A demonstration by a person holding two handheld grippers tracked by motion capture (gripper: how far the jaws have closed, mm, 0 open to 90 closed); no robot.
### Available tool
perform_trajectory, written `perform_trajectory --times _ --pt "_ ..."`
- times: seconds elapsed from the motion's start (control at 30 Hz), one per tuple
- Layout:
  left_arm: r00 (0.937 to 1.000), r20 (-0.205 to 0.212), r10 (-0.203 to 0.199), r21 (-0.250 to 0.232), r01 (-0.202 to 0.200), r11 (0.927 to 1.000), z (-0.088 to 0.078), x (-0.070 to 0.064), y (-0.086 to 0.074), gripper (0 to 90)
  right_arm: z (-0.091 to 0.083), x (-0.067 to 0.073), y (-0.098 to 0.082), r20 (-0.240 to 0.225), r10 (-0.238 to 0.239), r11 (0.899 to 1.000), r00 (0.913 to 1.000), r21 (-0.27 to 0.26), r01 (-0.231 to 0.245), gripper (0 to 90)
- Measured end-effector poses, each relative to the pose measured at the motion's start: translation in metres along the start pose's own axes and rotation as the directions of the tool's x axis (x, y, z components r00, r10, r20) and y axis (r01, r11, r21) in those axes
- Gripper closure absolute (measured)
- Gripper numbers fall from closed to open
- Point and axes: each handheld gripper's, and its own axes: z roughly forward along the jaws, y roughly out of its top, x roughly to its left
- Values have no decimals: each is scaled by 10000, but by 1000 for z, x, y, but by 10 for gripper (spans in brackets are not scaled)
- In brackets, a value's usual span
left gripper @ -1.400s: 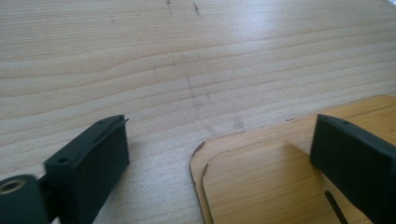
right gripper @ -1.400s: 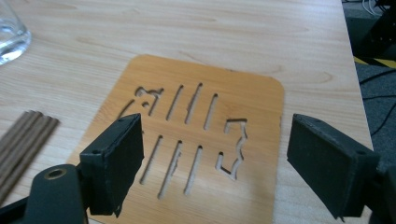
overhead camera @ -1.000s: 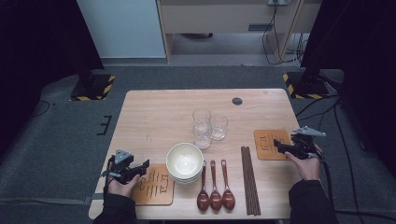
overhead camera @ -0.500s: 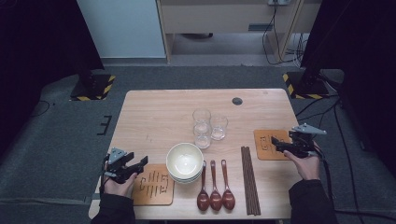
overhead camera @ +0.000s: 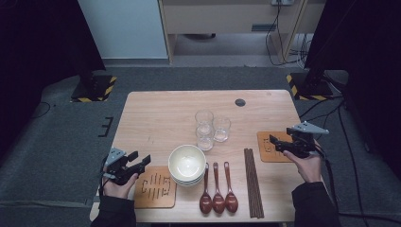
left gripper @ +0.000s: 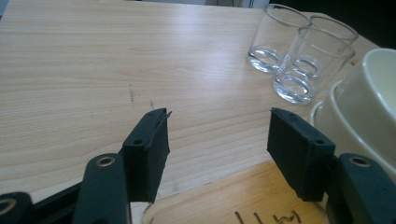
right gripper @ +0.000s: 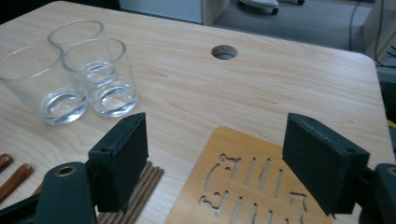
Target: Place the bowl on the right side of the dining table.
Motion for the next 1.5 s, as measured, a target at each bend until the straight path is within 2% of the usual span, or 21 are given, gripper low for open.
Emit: perform_trajectory --times 0.17,0.4,0.63,0.77,0.87,1.07,1.23,1.5 --pt "9999 106 37 -160 -35 9999 -1 -4 5 377 -1 11 6 -310 -182 9998 9994 3 182 238" --pt "9998 194 1 -422 7 9991 -1 -6 15 391 1 20 14 -652 68 9996 9979 -285 -87 235" --pt "9993 321 179 -711 -156 9973 -1 -13 30 403 4 36 25 -760 -400 9986 9963 -382 371 234" --pt "9985 438 342 -792 -307 9964 2 -18 40 405 2 42 33 -969 -356 9977 9947 -605 298 233" --pt "9973 547 493 -881 -443 9951 3 -23 45 405 2 47 39 -1204 -253 9971 9924 -746 164 227" --pt "9941 808 726 -1021 -642 9927 3 -30 50 418 6 61 50 -1442 -594 9959 9878 -756 489 235" --pt "9902 1047 927 -941 -830 9921 7 -33 49 433 8 74 56 -1720 -774 9943 9820 -853 635 239" --pt "9879 1228 951 -766 -861 9933 16 -41 49 450 17 95 57 -2180 -1004 9935 9708 -745 860 240"
